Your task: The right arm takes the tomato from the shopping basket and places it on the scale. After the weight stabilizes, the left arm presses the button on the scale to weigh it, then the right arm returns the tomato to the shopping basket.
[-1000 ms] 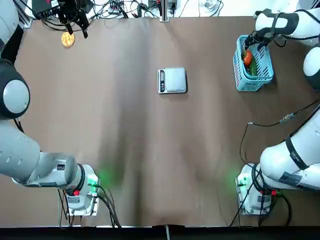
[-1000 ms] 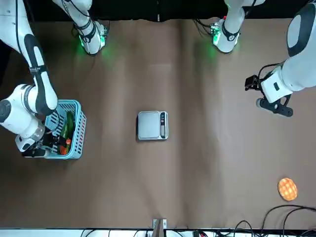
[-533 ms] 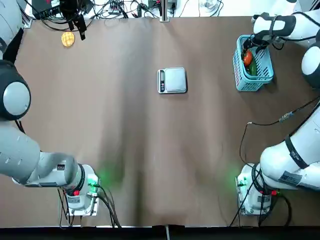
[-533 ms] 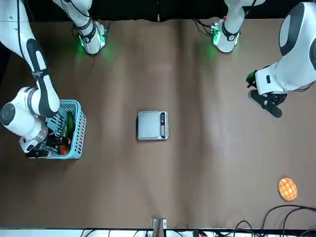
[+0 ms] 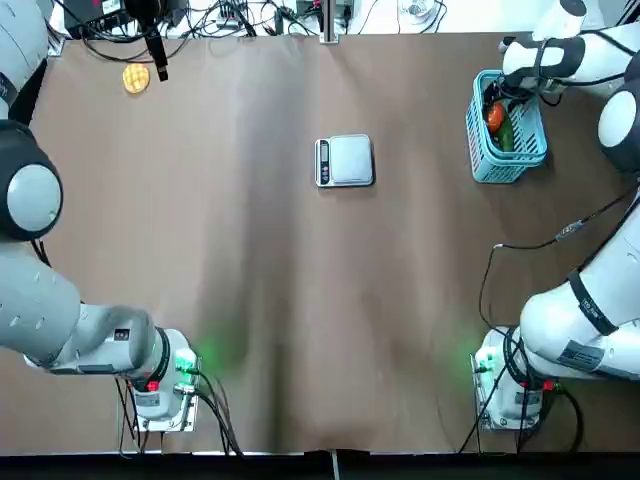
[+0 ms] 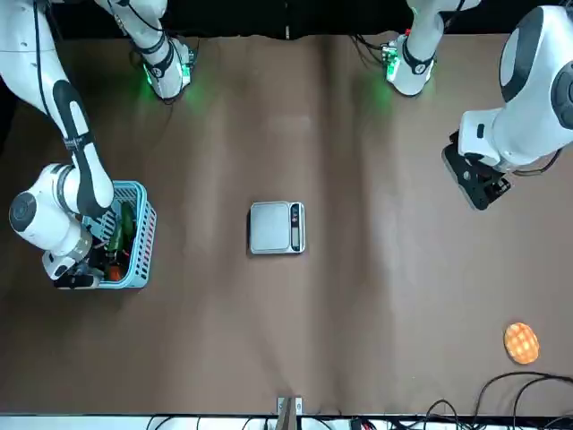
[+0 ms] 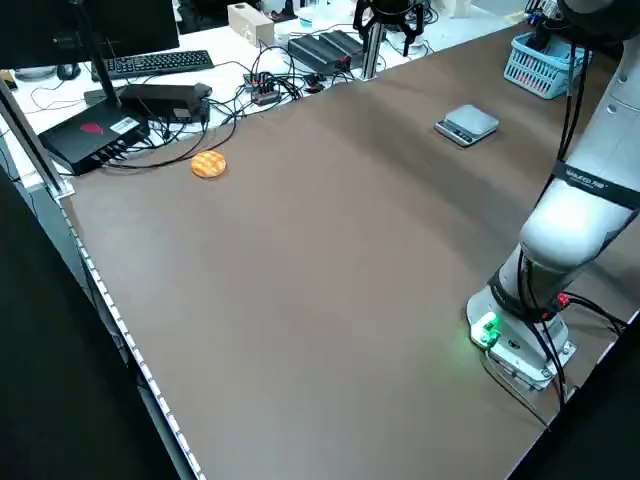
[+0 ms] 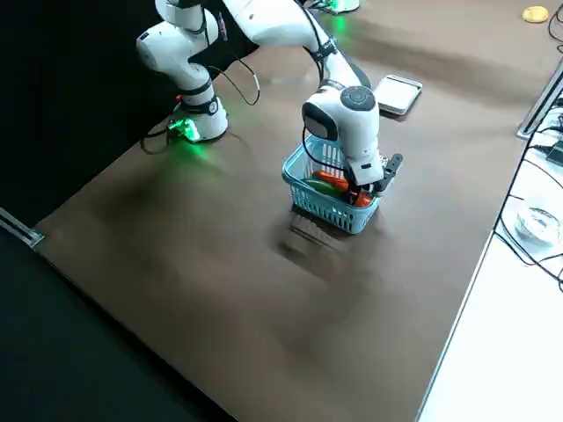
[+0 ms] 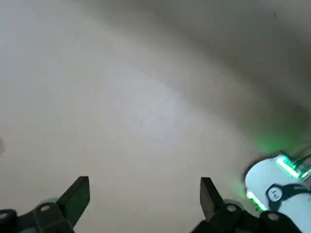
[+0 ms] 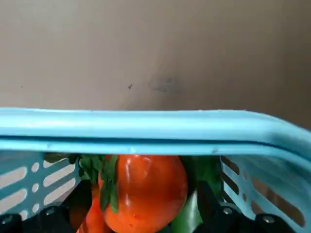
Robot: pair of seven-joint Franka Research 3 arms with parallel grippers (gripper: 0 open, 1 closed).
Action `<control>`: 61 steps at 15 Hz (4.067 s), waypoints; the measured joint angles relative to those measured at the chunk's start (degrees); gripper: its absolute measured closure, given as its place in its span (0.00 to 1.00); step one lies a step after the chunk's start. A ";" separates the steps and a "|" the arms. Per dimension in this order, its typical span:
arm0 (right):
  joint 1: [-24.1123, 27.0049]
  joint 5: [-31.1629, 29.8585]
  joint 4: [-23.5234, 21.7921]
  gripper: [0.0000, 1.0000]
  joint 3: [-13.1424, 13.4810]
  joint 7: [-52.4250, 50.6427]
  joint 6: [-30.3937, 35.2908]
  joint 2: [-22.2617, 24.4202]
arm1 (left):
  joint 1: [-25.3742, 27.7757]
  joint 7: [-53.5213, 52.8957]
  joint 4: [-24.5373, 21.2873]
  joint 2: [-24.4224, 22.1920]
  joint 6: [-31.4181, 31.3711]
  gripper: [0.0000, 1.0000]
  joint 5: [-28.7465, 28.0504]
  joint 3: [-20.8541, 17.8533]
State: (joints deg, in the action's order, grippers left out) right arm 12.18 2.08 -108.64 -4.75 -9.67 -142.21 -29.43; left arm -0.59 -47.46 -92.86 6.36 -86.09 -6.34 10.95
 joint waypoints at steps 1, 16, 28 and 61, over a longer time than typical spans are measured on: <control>0.00 0.06 0.00 0.04 0.00 0.00 -0.04 -0.21 | -0.02 -2.65 0.00 0.05 -0.25 0.00 0.00 0.02; 0.01 1.44 0.29 0.23 0.03 0.02 -0.53 -1.79 | 0.19 -18.92 -0.13 1.35 -1.44 0.00 3.01 3.29; -0.14 1.45 1.34 0.23 -0.44 0.02 6.88 2.07 | -0.42 -21.89 -0.19 5.71 -8.53 0.00 7.10 3.66; -32.66 1.60 4.61 0.23 -1.50 14.71 20.62 18.07 | -9.17 -9.16 0.55 11.70 -19.56 1.00 -3.60 15.07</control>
State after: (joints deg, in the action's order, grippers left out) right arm -20.48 3.68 -104.03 -6.25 5.04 -121.59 -11.36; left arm -9.77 -56.63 -92.31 18.06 -105.65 -9.94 26.03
